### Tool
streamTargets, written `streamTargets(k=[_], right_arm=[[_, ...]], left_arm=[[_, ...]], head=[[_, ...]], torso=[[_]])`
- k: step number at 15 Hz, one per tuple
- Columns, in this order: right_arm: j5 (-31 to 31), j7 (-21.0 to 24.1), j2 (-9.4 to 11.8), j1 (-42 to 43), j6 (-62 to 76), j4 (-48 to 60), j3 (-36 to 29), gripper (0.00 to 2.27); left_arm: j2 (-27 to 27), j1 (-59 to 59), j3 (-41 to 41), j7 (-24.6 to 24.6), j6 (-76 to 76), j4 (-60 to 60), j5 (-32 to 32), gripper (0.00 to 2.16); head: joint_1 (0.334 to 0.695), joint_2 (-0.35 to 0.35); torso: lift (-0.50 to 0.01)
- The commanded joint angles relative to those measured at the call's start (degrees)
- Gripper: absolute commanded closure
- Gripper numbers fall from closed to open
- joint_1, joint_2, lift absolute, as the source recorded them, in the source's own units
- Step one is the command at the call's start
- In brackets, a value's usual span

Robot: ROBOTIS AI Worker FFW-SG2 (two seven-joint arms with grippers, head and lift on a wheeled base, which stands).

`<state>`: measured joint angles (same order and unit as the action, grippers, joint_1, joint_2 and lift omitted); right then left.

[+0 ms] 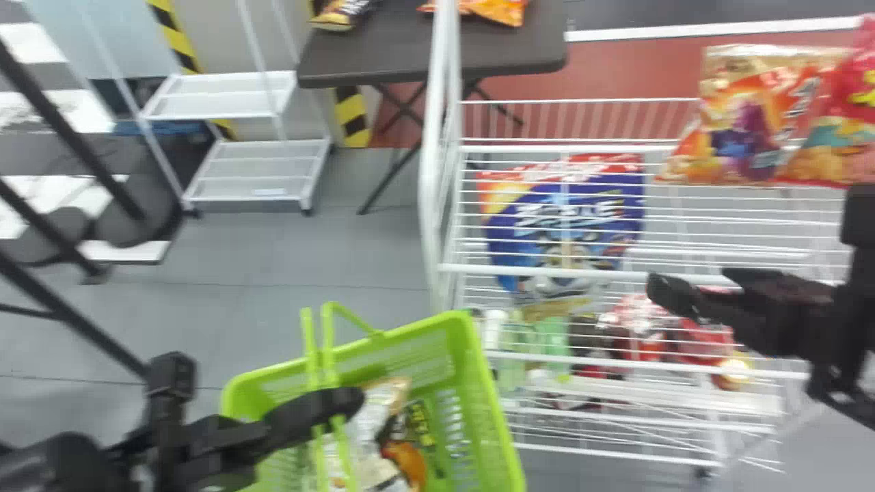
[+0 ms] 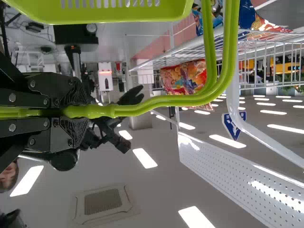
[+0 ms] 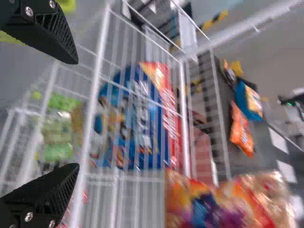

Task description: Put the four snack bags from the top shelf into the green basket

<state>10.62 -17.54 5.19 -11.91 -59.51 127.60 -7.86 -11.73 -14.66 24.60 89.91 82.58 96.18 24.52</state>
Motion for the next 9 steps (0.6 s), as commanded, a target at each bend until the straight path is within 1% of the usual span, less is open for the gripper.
streamTargets(k=[1, 2, 3, 4, 7, 8, 9], right_arm=[[-4.38, 0.58, 0.0, 5.06, 5.94, -6.49, -1.46, 0.03], [-6.4, 0.58, 0.0, 7.78, 8.04, -10.1, -2.07, 0.03], [-9.04, 0.58, 0.09, 11.12, 11.38, -14.93, -2.07, 0.03], [-12.12, 0.49, 0.09, 14.55, 14.37, -19.94, -2.07, 0.03], [-16.16, 0.58, 0.0, 22.63, 20.7, -32.51, -1.28, 0.03], [-16.69, 0.67, 0.0, 24.92, 23.51, -36.73, -0.58, 0.03], [-18.0, 1.72, -0.09, 27.38, 25.1, -41.74, 0.3, 0.03]], left_arm=[[0.04, -0.1, 0.1, 0.66, 0.0, -0.03, 0.0, 2.15], [0.04, -0.1, 0.1, 0.66, 0.0, -0.03, 0.0, 2.15], [0.04, -0.1, 0.1, 0.66, 0.0, -0.03, 0.0, 2.15], [0.21, -0.1, 0.01, 0.66, 0.0, -0.03, -0.18, 2.15], [0.39, -0.19, 0.01, 0.66, 0.0, -0.21, -0.35, 2.15], [0.3, -0.1, 0.01, 0.66, -0.17, -0.56, -0.44, 2.15], [0.39, -0.02, -0.08, 0.66, -0.35, -0.91, -0.53, 2.15]], head=[[0.695, 0.017], [0.695, -0.033], [0.695, -0.055], [0.695, -0.071], [0.695, -0.126], [0.695, -0.131], [0.695, -0.132]], torso=[[0.0], [0.0], [0.0], [0.0], [0.0], [0.0], [0.0]])
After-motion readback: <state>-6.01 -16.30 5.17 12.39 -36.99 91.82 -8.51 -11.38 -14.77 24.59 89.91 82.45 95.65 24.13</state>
